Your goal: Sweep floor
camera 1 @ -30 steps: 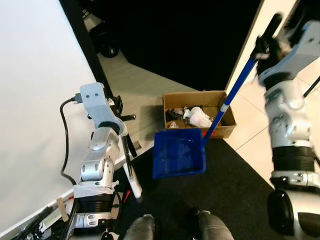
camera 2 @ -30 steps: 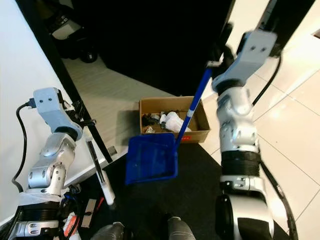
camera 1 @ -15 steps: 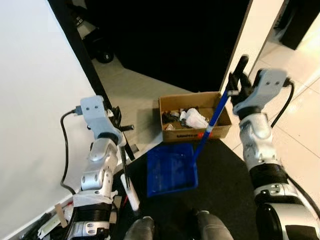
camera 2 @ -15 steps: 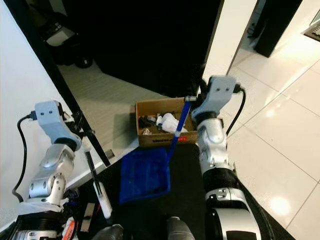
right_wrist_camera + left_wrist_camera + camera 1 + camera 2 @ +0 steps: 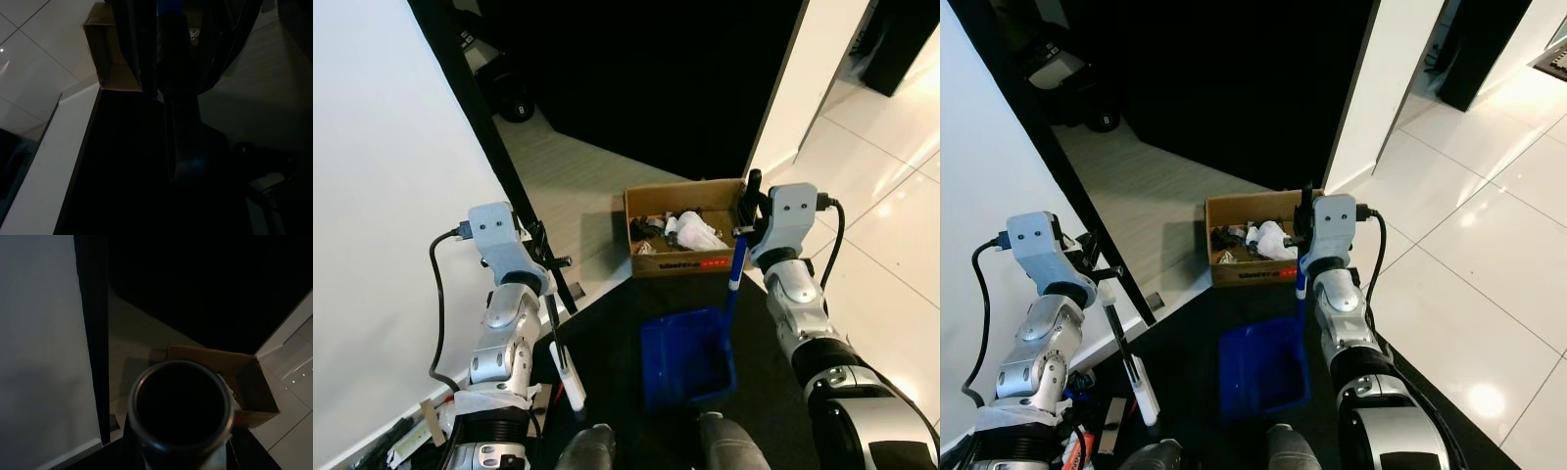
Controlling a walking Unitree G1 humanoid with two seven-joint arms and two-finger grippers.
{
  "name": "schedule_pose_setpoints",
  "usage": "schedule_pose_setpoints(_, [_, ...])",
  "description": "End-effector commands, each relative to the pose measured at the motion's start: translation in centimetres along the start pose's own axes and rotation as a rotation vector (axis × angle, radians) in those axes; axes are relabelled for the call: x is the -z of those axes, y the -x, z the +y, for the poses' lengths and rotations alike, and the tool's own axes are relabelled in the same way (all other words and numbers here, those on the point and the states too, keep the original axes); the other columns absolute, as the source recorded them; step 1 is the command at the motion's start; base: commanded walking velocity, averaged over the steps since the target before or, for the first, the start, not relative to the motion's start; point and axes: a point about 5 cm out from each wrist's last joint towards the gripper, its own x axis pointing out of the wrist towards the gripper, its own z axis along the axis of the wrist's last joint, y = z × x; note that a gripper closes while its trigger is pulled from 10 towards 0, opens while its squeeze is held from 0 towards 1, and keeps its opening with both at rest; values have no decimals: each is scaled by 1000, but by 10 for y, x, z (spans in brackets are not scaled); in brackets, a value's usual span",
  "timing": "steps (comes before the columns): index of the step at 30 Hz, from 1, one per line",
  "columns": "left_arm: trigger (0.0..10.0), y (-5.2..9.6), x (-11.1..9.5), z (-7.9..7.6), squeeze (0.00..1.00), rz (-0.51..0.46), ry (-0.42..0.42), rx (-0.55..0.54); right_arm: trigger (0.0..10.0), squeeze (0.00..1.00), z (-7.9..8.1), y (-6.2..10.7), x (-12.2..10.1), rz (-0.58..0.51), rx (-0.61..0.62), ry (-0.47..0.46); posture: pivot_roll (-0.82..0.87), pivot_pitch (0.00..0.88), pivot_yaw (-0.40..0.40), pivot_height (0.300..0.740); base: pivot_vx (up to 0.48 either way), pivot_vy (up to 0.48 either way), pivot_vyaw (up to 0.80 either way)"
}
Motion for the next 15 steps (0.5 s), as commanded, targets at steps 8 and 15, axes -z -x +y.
schedule_pose_setpoints(8, [10000, 1, -1, 1, 0, -20, -17, 2, 10000, 0, 7, 4, 4, -26, -9, 27, 83, 110, 36, 740, 0, 0, 0])
schedule_pose_setpoints(15, [10000, 3, 1, 3, 0, -15, -18, 3, 10000, 0, 9, 18, 24, 39, -8, 28, 83, 116, 40, 740, 0, 0, 0])
